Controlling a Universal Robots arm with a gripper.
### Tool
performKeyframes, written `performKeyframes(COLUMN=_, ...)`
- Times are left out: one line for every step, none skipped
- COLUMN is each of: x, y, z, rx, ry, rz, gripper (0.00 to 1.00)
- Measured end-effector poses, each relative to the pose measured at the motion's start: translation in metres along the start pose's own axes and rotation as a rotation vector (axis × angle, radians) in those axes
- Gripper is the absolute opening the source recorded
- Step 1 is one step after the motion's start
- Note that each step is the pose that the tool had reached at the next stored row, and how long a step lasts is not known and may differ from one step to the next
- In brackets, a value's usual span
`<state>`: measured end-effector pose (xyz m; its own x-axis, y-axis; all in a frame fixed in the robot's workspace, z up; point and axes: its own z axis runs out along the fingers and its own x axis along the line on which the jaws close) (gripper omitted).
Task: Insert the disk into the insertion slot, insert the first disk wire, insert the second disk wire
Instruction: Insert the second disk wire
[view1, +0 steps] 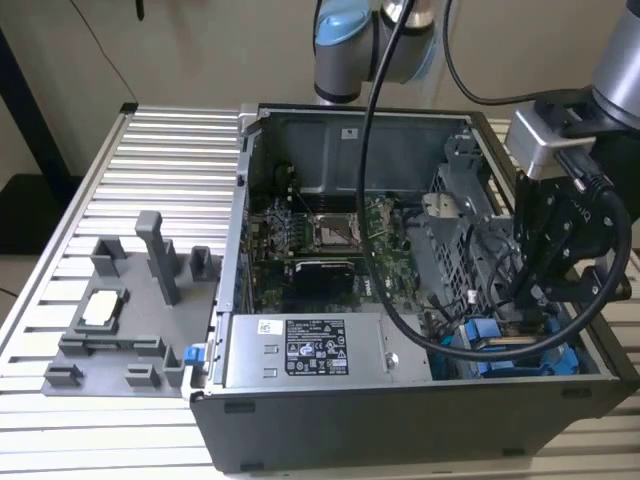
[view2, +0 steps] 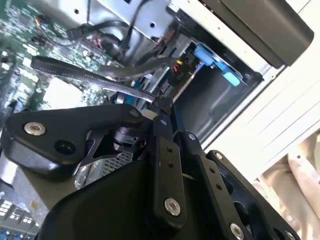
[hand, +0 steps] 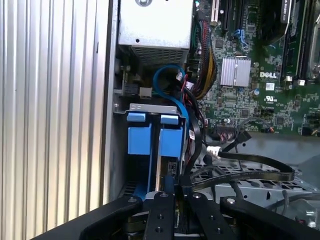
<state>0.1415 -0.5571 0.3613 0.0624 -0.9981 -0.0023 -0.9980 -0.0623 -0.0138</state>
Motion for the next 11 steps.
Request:
performKeyframes(x=0.0003, y=0.0, z=0.0002, rx=0.0012, ry=-0.0152, rz=0.001, gripper=0.16)
performKeyframes(x=0.0008, y=0.0, z=0.0004, rx=0.002, ry=-0.0265, rz=0.002, gripper=0.16)
performKeyframes(x=0.0014, y=0.0001, z=0.0006, rx=0.0026, ry=-0.0342, rz=0.003, gripper=0.16)
performKeyframes(x=0.0021, y=0.0002, z=0.0009, rx=0.0029, ry=-0.0382, rz=0.005, gripper=0.16)
performKeyframes(x=0.0033, y=0.0003, z=0.0011, rx=0.0031, ry=-0.0397, rz=0.007, gripper=0.16)
performKeyframes(x=0.0051, y=0.0004, z=0.0012, rx=0.0031, ry=-0.0399, rz=0.01, gripper=0.16)
performKeyframes(x=0.0073, y=0.0005, z=0.0013, rx=0.0026, ry=-0.0401, rz=0.013, gripper=0.16)
performKeyframes(x=0.0088, y=0.0005, z=0.0013, rx=-0.0001, ry=-0.0401, rz=0.015, gripper=0.16)
performKeyframes(x=0.0094, y=0.0004, z=0.0012, rx=-0.0041, ry=-0.0401, rz=0.016, gripper=0.16)
performKeyframes(x=0.0096, y=0.0005, z=0.0012, rx=-0.0062, ry=-0.0402, rz=0.022, gripper=0.16)
performKeyframes(x=0.0095, y=0.0005, z=0.0014, rx=-0.0059, ry=-0.0401, rz=0.036, gripper=0.16)
